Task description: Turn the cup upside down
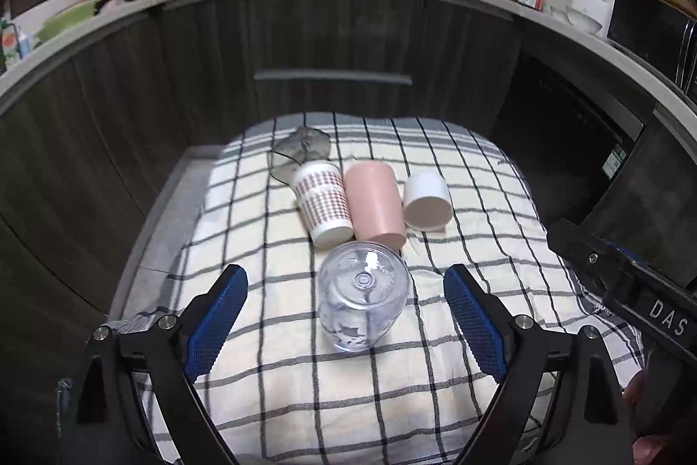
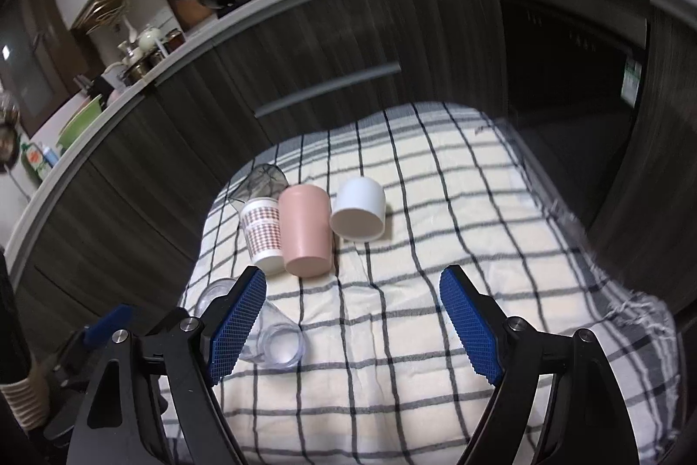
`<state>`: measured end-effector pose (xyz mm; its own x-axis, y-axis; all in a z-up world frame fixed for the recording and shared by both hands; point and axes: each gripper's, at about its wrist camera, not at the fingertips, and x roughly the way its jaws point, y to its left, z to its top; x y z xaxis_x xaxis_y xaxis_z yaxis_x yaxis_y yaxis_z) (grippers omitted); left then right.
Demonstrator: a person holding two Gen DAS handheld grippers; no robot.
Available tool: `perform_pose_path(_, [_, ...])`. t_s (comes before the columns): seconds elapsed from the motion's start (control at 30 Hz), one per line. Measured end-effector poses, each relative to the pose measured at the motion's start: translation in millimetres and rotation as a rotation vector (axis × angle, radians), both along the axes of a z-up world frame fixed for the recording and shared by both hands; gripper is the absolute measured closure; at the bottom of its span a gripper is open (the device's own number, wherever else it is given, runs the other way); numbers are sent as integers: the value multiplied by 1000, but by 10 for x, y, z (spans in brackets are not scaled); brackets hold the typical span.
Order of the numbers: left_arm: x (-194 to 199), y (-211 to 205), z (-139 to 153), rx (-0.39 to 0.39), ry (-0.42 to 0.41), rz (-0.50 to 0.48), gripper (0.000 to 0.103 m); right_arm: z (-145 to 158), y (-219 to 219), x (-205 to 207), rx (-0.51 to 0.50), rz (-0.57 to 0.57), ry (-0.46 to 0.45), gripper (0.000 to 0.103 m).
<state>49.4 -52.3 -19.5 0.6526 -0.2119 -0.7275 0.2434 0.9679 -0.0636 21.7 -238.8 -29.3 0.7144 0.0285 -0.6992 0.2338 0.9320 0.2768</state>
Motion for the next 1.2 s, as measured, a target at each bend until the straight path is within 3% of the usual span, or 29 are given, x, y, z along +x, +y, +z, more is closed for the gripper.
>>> perform_pose_path(0.4, [-262, 168, 278, 25, -52, 71, 11, 475, 388, -298, -234, 18, -114, 21])
perform_pose_path(0.5, [-356, 212, 348, 36, -76, 86, 11, 574, 456, -374, -273, 10, -142, 16])
perform_pose_path(1.2, [-730, 491, 666, 37, -167, 165, 4, 910, 687, -677, -312, 37, -180, 13])
